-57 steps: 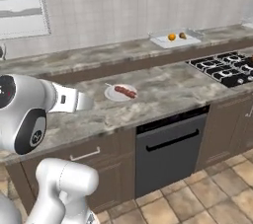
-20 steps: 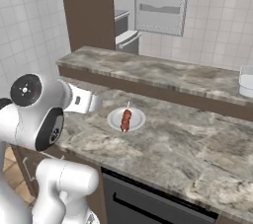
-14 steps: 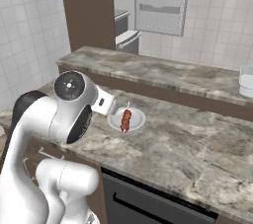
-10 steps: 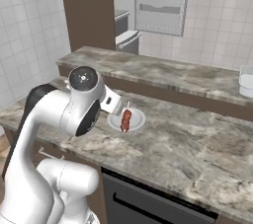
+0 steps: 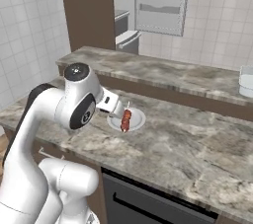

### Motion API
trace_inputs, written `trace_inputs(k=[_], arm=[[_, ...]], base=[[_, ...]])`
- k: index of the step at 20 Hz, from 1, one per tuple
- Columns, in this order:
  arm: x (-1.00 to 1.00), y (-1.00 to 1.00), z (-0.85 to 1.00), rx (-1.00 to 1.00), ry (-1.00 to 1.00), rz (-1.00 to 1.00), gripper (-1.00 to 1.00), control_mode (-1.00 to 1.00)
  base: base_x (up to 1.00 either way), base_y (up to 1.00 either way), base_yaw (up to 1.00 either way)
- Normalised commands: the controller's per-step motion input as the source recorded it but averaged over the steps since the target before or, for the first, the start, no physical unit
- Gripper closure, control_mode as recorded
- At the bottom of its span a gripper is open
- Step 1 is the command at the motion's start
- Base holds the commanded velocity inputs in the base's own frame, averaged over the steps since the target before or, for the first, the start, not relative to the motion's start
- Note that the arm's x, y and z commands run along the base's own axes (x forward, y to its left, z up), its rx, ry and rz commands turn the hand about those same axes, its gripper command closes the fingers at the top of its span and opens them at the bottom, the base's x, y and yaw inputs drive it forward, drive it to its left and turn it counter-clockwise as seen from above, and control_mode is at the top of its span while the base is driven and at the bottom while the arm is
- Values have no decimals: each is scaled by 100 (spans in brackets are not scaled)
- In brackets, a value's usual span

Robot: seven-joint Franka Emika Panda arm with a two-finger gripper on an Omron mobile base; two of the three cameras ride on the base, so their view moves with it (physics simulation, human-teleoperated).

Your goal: Place the cold items (orange and pear) from the fridge in one tupperware on the dining counter. Place the warm items (hot dog and kebab skewer) in the stove area in another tupperware.

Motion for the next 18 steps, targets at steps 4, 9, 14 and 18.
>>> trace_inputs(k=[4, 9, 14, 18], arm=[[38, 3, -34, -11, 2, 0, -100, -100], [36, 1, -31, -4, 0, 0, -100, -100], [25, 0, -27, 0, 0, 1, -100, -100], [34, 0, -32, 0, 0, 0, -100, -100]], base=[[0, 0, 0], [0, 0, 0], [0, 0, 0], [0, 0, 0]])
